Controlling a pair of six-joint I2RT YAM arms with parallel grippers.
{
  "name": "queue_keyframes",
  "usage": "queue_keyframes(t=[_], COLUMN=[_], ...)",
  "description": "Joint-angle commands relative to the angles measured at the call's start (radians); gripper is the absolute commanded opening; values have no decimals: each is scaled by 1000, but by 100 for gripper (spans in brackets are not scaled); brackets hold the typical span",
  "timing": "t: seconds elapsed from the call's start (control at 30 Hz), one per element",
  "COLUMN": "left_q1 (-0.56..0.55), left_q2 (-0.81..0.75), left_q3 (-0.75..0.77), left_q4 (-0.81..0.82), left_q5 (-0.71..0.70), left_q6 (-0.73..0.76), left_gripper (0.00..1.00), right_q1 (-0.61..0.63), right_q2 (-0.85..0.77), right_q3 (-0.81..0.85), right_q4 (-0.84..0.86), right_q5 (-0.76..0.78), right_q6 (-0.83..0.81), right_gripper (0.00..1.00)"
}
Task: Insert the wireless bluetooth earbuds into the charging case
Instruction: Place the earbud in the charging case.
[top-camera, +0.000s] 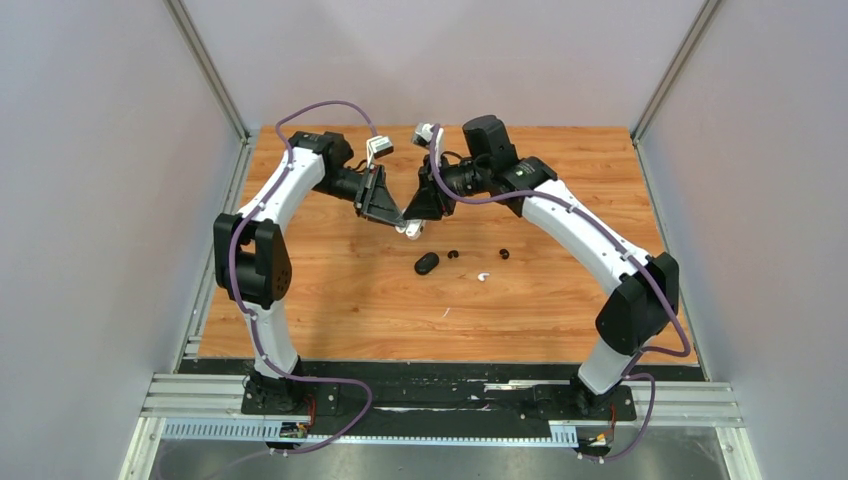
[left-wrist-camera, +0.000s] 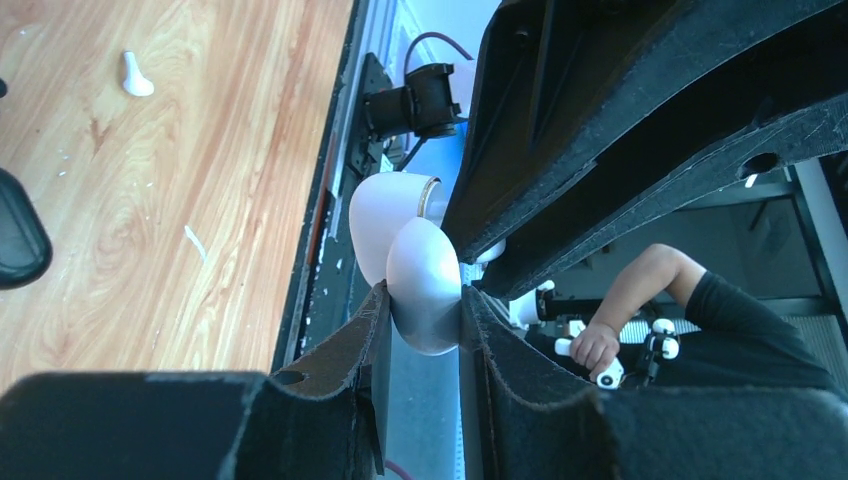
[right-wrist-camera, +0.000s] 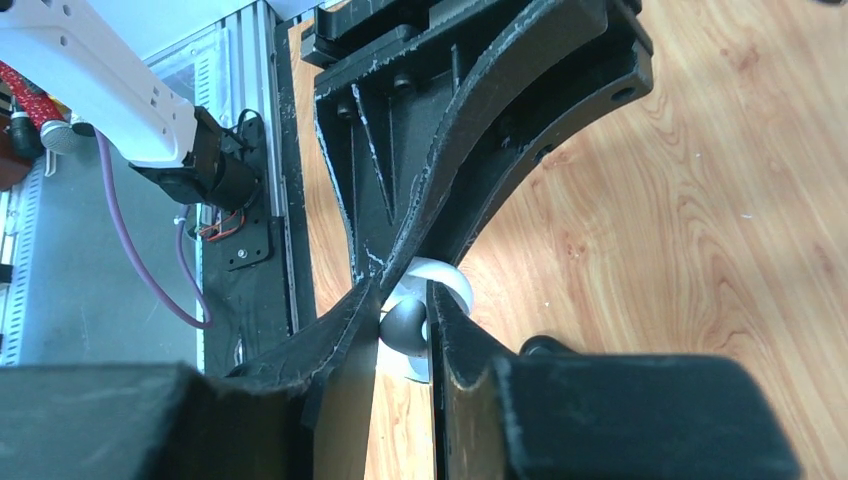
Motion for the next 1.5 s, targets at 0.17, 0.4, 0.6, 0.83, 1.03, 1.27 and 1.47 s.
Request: queue_keyframes(t=[0.17,0.4,0.6,0.83,1.03,1.27,1.47], left_q1=[-29,-29,-29,-29,-29,-29,-29], left_q2=[-10,-10,-17,-20,5,14,6], left_q3=[30,34,34,46,109,124,119], left_q4=[-61,-60,-63,-90,-205,-235,-236], left_q5=[143,154,143,104,39,25,10], left_q6=[-26,-25,-16,26,169,200,207], left_gripper=[0,0,0,0,0,0,0], right_q1=[-8,-1,1,-30,-84,-87,-93], right_q2=[-60,-71,-51,-45,-25,-6,13], right_q3=[-31,-71,-70,-72,-83,-81,-48], right_q4=[143,165,167,157,159,220,263], right_q5=[99,108,114,51,-137,-248,-252], right_q6=[-62,-71,-49,17,92,161,219], right_gripper=[25,31,33,40,47,50,52])
